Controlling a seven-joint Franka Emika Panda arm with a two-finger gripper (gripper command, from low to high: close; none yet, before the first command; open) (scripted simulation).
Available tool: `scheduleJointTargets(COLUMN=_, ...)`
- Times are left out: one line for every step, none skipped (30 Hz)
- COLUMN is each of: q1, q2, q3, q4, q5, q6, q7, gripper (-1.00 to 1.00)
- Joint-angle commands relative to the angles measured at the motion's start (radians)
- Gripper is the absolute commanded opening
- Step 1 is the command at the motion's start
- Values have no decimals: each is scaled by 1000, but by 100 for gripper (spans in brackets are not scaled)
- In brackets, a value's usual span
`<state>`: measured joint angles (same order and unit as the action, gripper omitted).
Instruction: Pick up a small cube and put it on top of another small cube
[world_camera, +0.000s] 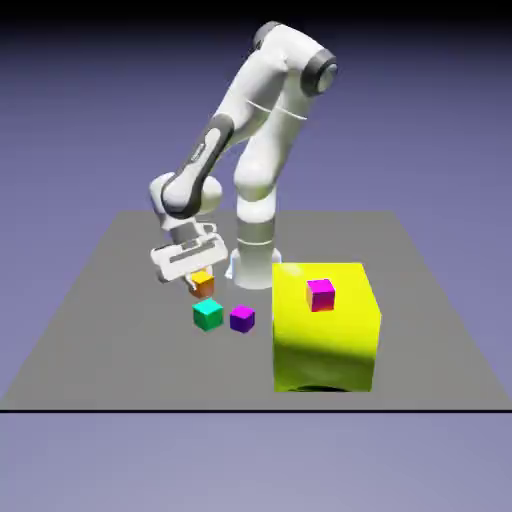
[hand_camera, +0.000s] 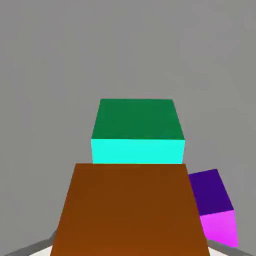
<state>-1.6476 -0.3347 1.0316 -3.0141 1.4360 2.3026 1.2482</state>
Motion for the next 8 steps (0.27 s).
scheduleJointTargets(q1=0, q2=36, q3=8, q4=4, q5=9, q6=33, q7=-10, gripper=-100)
scheduleJointTargets(q1=1, q2=72, q3=16, q4=8, q5=21, q6=67, q7=-22, gripper=-100)
scheduleJointTargets(q1=1, q2=109, q3=24, q4=13, q5=33, q6=101, q7=-34, gripper=-100)
scheduleJointTargets(q1=1, q2=145, q3=31, q4=17, q5=45, q6=134, q7=-46, gripper=-100)
scheduleJointTargets(q1=1, q2=181, q3=39, q4=21, q5=57, q6=168, q7=-58, gripper=-100)
scheduleJointTargets(q1=1, q2=189, q3=41, q4=22, q5=60, q6=175, q7=-61, gripper=-100)
scheduleJointTargets(q1=1, q2=189, q3=41, q4=22, q5=60, q6=175, q7=-61, gripper=100)
scheduleJointTargets(q1=1, q2=189, q3=41, q4=22, q5=60, q6=175, q7=-61, gripper=100)
